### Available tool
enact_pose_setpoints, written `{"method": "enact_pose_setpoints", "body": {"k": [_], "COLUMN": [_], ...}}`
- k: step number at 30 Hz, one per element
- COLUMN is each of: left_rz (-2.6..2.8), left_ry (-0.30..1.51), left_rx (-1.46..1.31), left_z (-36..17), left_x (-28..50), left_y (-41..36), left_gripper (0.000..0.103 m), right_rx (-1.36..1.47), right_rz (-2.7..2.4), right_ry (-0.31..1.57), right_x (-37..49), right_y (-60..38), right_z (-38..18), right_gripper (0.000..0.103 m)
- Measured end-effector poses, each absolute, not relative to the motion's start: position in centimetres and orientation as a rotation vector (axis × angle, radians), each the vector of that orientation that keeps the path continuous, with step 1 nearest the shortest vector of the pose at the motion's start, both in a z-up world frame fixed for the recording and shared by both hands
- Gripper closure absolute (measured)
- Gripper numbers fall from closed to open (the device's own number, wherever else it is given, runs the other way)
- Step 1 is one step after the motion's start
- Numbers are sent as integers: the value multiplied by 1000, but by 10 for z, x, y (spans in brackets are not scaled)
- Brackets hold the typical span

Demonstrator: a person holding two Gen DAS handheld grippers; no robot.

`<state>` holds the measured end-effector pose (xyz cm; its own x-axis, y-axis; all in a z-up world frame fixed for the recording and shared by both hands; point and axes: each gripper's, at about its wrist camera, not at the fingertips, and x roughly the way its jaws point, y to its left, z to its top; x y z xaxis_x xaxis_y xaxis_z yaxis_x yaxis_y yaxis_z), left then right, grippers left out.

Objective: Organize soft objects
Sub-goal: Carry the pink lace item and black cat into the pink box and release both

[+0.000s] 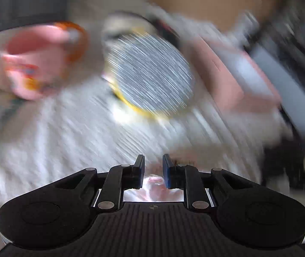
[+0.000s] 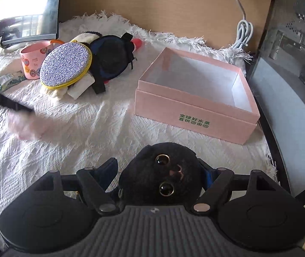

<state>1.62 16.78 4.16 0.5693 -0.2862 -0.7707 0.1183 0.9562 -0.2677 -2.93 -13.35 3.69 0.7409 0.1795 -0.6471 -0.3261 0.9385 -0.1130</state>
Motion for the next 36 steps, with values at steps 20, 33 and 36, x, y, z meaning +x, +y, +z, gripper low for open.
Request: {"method": "enact_pose_setpoints", "body": {"k": [20,33,36], "left_rz": [-240,-238,-239], "left_ry": [970,972,949], "left_rx": [197,42,29], "left_z": [32,30,30], "left_x": [-24,-23,-27], "left_y": [101,127,129], "left_gripper": [81,81,83], "right_rx": [-199,-191,-166], "right_rz": [275,275,274], "right_ry": [733,715,723], "right_x": [-22,-28,-22], "right_y": [-138,-141,-142], "right_z": [29,27,25], "right_gripper": [24,21,21]}}
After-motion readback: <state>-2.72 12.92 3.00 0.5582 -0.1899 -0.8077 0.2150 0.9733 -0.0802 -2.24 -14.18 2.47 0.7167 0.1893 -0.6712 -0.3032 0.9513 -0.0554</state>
